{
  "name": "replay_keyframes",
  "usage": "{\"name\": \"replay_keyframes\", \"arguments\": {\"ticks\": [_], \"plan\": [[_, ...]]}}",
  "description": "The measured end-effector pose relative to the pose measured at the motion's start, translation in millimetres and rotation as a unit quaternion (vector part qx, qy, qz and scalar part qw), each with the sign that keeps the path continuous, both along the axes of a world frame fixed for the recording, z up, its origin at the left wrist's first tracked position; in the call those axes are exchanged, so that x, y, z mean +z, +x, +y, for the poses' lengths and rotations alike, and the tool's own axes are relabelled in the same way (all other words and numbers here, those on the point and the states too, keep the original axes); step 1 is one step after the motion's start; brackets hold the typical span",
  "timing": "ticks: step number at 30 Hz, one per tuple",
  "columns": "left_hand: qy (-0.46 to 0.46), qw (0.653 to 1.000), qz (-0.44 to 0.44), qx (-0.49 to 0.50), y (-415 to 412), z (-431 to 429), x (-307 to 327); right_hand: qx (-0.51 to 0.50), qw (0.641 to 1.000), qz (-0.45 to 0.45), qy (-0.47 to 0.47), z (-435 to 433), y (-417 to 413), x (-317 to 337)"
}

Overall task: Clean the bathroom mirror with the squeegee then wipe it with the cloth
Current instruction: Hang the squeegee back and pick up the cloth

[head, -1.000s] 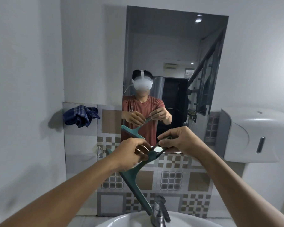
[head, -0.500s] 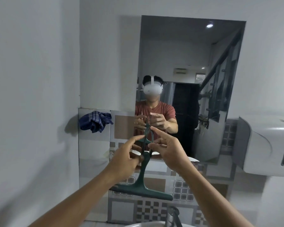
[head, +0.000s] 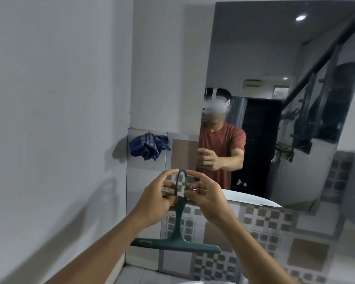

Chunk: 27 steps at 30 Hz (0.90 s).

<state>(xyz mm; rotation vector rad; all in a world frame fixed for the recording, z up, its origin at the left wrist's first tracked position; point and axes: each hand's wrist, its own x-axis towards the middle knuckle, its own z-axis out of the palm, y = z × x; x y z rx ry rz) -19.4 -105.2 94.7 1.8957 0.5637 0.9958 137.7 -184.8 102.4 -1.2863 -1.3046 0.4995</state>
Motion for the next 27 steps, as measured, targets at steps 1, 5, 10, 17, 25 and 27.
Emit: {"name": "replay_keyframes", "arguments": {"ticks": [1, 5, 10, 17, 25, 27], "plan": [[-0.001, 1.0, 0.006, 0.001, -1, 5, -1, 0.006, 1.0, 0.006, -0.008, 6, -1, -2], [-0.007, 0.999, 0.03, 0.018, -6, 25, -16, 0.001, 0.999, -0.017, -0.051, 30, -4, -21], [-0.02, 0.998, 0.049, 0.036, -5, 48, -44, -0.026, 0.994, -0.044, -0.095, 52, -12, -44], [0.01, 0.996, 0.057, 0.066, 7, 79, -55, -0.063, 0.99, -0.077, -0.104, 91, -4, -55], [0.051, 0.991, 0.056, 0.11, 21, 112, -74, -0.081, 0.99, -0.071, -0.089, 121, -1, -70], [0.065, 0.99, 0.048, 0.116, 23, 116, -78, -0.088, 0.989, -0.092, -0.071, 125, -1, -74]]}}
